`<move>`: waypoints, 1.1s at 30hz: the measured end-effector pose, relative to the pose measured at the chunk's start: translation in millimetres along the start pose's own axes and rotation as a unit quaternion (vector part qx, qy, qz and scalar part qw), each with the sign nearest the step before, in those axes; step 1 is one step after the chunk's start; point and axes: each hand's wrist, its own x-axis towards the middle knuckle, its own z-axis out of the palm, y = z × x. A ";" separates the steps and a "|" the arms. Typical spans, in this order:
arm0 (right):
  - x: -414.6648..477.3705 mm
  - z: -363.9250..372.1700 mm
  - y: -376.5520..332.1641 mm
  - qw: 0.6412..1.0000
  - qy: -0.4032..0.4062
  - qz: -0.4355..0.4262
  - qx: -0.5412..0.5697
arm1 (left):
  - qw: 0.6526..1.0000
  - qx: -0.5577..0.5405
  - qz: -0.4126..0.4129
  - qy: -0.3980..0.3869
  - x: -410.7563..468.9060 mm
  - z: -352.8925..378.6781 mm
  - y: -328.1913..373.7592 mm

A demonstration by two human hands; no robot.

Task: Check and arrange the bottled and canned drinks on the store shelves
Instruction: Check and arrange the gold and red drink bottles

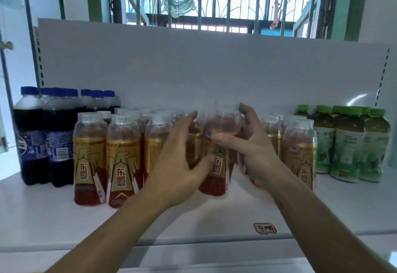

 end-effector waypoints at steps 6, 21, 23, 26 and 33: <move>5.7 40.4 20.5 0.997 -0.021 0.068 0.006 | 0.953 0.255 0.118 0.116 27.7 -42.5 -18.3; -14.3 54.6 15.0 0.953 -0.023 0.164 -0.253 | 0.970 0.222 0.097 0.019 25.9 -46.9 -32.8; -13.4 59.7 16.1 0.952 -0.011 0.165 -0.258 | 0.972 0.214 0.094 0.024 25.8 -49.3 -34.4; -15.0 65.6 16.9 0.953 -0.005 0.166 -0.253 | 0.971 0.215 0.104 0.016 27.2 -51.8 -35.7; -24.2 58.5 -5.4 0.941 -0.035 0.166 -0.292 | 0.956 0.259 0.131 0.046 28.8 -37.5 -27.9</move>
